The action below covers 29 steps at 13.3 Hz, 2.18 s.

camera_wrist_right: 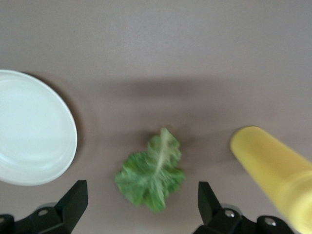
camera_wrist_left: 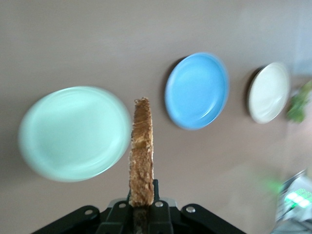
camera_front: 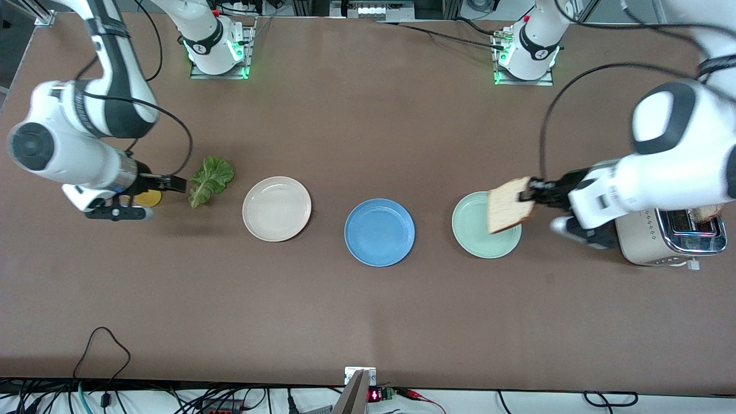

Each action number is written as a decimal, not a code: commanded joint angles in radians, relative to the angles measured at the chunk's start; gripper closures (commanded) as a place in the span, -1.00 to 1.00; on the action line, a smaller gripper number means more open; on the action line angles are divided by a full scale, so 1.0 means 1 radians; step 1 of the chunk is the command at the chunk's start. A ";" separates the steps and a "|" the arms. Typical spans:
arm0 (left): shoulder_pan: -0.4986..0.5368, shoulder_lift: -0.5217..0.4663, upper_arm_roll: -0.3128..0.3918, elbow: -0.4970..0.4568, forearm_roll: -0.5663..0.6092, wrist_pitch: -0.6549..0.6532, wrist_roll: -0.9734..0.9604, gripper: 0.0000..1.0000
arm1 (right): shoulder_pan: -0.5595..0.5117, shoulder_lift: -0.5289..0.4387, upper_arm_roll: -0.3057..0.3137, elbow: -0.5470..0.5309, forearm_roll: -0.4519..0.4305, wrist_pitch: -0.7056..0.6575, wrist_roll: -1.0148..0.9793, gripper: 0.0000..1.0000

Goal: Make sandwich in blue plate with both arms
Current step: 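Lift the bread with the left gripper while the right gripper reaches the lettuce, then lay the bread on the blue plate while the right gripper grasps lettuce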

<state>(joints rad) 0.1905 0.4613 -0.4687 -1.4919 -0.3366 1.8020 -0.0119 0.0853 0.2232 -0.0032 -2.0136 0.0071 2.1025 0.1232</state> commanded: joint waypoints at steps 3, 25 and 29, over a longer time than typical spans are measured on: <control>-0.136 0.126 -0.002 -0.062 -0.157 0.296 -0.092 0.99 | 0.002 0.031 -0.006 -0.227 -0.003 0.362 0.035 -1.00; -0.333 0.344 -0.001 -0.047 -0.291 0.609 -0.142 -0.15 | -0.033 0.160 -0.014 -0.226 -0.004 0.419 -0.050 0.84; -0.312 0.338 0.001 -0.047 -0.297 0.606 -0.125 -1.00 | -0.042 0.160 -0.014 -0.220 -0.004 0.415 -0.083 0.97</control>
<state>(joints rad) -0.1314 0.7949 -0.4697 -1.5571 -0.6094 2.4095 -0.1534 0.0580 0.3844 -0.0213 -2.2368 0.0063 2.5116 0.0685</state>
